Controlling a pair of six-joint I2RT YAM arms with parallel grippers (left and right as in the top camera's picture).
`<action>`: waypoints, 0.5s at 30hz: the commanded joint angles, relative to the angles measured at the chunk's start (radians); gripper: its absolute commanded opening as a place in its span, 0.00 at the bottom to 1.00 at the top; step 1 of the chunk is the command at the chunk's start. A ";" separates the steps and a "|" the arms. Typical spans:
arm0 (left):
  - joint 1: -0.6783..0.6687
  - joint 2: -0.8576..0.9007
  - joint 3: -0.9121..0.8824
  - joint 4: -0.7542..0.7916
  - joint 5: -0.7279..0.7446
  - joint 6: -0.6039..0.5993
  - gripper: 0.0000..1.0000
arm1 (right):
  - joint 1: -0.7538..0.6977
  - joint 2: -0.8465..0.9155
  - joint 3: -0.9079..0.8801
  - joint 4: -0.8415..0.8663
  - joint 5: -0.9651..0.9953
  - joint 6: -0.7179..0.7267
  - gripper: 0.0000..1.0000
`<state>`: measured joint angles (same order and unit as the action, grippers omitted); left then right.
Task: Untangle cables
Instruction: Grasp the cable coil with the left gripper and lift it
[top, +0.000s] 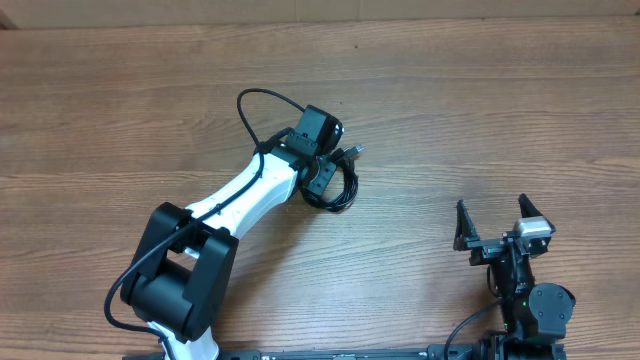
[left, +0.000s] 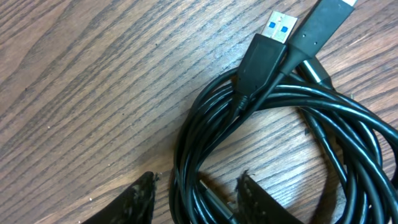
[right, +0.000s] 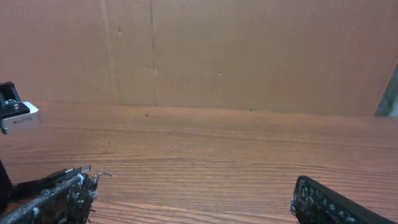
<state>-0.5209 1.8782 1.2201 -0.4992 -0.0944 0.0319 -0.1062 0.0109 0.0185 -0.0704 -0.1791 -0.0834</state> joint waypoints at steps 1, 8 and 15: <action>0.011 0.018 0.005 0.006 -0.013 0.010 0.39 | -0.005 -0.008 -0.011 0.006 -0.002 -0.007 1.00; 0.011 0.070 0.005 0.027 -0.014 0.010 0.38 | -0.005 -0.008 -0.011 0.006 -0.002 -0.007 1.00; 0.012 0.120 0.005 0.038 -0.037 0.004 0.04 | -0.005 -0.008 -0.011 0.005 -0.002 -0.007 1.00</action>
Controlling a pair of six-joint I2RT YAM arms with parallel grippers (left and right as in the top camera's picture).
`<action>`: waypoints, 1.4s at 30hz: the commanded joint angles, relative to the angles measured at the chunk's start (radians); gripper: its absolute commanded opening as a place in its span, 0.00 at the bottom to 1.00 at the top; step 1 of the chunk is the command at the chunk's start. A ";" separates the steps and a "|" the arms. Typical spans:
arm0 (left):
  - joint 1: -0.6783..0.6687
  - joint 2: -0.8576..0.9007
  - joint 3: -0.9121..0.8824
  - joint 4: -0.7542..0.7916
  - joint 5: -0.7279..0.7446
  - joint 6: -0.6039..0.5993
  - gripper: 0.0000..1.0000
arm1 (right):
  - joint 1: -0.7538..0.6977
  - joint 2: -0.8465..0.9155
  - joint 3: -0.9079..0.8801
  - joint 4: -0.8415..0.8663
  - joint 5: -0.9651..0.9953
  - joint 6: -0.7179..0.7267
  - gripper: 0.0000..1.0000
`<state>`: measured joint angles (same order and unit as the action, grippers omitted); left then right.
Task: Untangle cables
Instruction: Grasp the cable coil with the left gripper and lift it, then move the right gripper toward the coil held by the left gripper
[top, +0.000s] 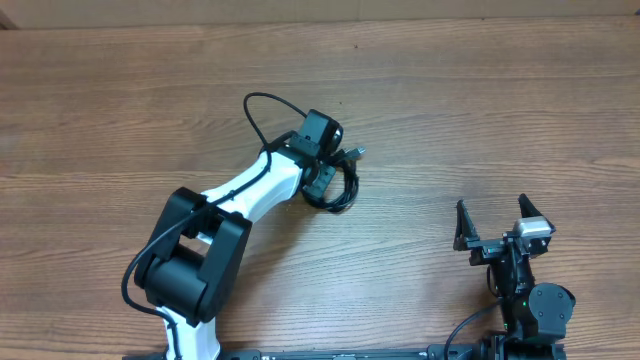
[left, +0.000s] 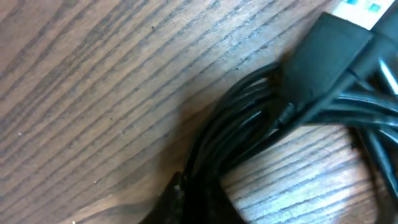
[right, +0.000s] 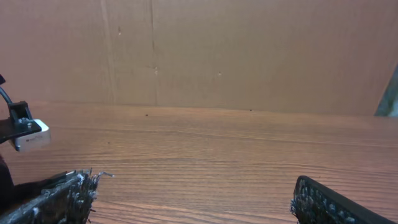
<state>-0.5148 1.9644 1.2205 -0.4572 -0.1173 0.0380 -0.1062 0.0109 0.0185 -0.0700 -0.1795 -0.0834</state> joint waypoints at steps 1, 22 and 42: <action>0.006 0.033 0.006 -0.005 -0.014 -0.014 0.04 | -0.005 -0.008 -0.011 0.005 -0.002 -0.007 1.00; 0.007 -0.071 0.185 -0.374 0.258 -0.745 0.04 | -0.005 -0.008 -0.011 0.005 -0.002 -0.007 1.00; 0.045 -0.071 0.185 -0.394 0.468 -0.909 0.04 | -0.005 -0.008 -0.010 0.060 -0.520 1.154 0.98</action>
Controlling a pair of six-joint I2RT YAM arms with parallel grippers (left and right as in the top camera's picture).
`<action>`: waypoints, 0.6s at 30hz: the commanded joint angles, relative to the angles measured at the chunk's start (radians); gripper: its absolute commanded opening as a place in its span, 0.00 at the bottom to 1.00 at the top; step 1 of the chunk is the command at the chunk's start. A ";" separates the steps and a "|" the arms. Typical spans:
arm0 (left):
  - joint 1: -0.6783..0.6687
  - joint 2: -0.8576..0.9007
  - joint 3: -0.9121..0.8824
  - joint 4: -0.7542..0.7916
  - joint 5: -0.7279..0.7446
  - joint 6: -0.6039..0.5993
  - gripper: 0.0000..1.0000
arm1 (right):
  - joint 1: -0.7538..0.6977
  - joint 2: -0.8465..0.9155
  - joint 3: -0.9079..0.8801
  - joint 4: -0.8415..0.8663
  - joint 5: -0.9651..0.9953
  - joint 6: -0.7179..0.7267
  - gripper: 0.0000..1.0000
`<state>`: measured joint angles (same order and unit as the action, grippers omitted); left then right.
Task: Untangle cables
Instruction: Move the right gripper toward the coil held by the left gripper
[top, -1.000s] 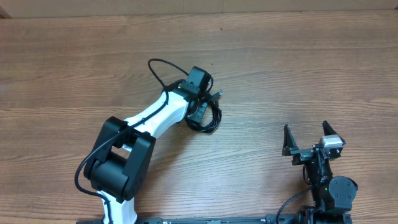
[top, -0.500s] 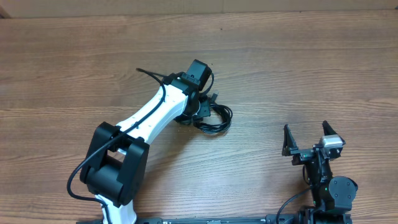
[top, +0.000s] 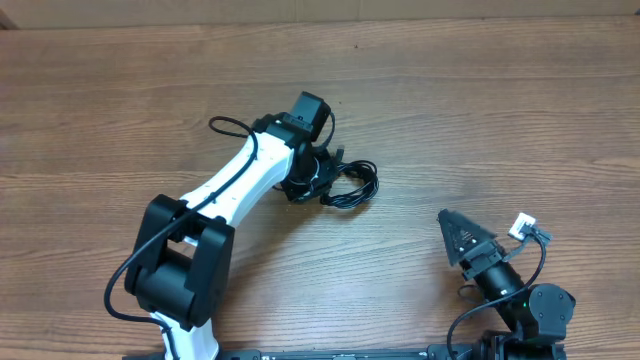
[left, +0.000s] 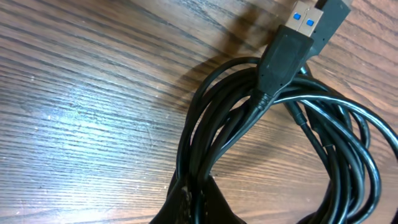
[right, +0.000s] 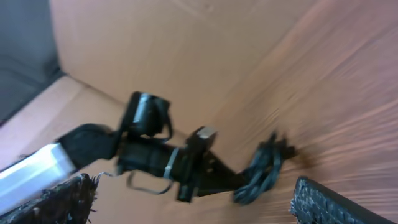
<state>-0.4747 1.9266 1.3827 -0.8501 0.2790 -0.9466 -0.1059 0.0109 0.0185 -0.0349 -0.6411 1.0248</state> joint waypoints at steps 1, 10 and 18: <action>0.005 -0.033 0.023 -0.002 0.081 0.124 0.04 | -0.006 -0.008 -0.010 0.027 -0.063 0.044 0.98; 0.008 -0.033 0.024 -0.039 0.092 0.407 0.53 | -0.007 0.013 0.035 -0.064 -0.079 0.032 0.94; 0.008 -0.032 0.019 -0.061 -0.049 0.476 0.41 | -0.007 0.202 0.143 -0.168 -0.078 0.028 0.92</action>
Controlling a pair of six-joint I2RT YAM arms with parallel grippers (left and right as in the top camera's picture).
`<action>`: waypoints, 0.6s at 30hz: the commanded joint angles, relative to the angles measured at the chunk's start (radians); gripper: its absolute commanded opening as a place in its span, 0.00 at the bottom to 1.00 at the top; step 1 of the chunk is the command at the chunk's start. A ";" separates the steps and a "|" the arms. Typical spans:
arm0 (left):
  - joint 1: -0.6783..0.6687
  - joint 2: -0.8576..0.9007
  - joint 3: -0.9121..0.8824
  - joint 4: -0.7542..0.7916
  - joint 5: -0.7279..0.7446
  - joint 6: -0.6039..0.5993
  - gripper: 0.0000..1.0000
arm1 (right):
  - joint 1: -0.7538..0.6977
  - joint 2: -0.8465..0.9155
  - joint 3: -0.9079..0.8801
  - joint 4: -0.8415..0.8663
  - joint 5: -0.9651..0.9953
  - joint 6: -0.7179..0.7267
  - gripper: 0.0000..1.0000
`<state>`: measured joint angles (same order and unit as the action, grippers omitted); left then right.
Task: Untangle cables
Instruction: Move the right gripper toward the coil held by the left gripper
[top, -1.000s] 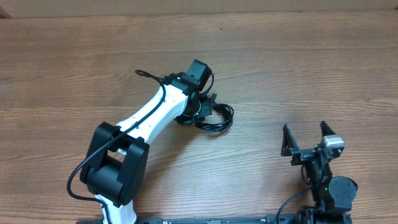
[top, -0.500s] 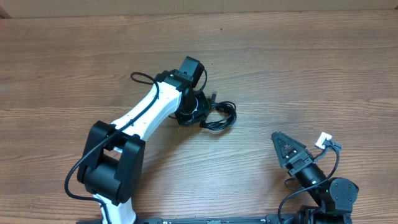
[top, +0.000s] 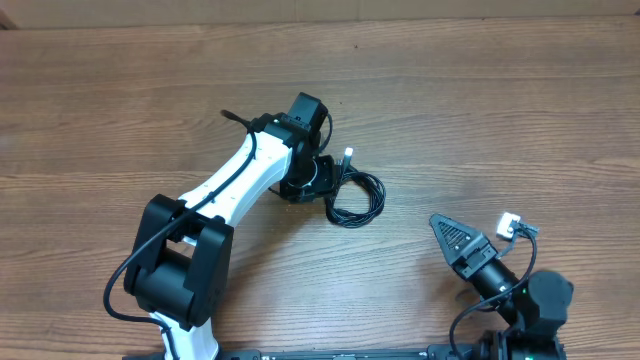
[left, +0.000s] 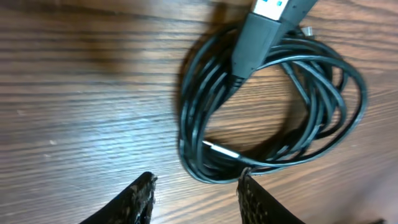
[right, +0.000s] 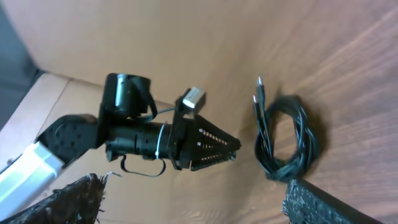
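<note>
A coil of black cable (top: 357, 198) lies flat on the wooden table (top: 500, 100), with two USB plugs (left: 268, 14) sticking out at its far side. My left gripper (left: 198, 200) is open just short of the coil (left: 267, 102); its right finger (left: 256, 198) almost meets the coil's near edge, and nothing is between the fingers. In the overhead view the left gripper (top: 322, 186) sits at the coil's left side. My right gripper (top: 452, 238) stands open at the front right, tilted toward the coil (right: 289, 142), well apart from it.
Cardboard walls (right: 186, 37) stand behind the table. The white left arm (top: 240, 180) stretches diagonally from the front left across the table's middle. A thin black wire loop (top: 232, 118) sticks out from the left wrist.
My left gripper was shut on the coil's strands; now it is open and the coil lies free on the table, slightly nearer the front right. The right wrist has tilted a little more.
First my left gripper was open around the coil's edge, and the right gripper stood upright at the front right. Then the left was shut on the strands. Later the coil sat further right and the right wrist had turned toward it. Now the coil is let go.
</note>
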<state>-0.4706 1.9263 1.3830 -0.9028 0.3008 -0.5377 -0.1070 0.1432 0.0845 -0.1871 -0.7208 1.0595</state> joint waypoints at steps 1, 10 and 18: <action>0.000 -0.032 0.016 -0.010 -0.084 0.067 0.40 | -0.006 0.104 0.097 -0.026 0.002 -0.007 0.92; -0.039 -0.030 -0.060 0.120 -0.154 0.066 0.31 | -0.006 0.454 0.164 -0.029 0.013 -0.050 0.92; -0.063 -0.030 -0.074 0.151 -0.154 0.113 0.36 | -0.006 0.601 0.164 -0.027 0.021 -0.117 0.92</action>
<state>-0.5259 1.9263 1.3174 -0.7551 0.1627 -0.4770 -0.1097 0.7166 0.2314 -0.2192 -0.7136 0.9962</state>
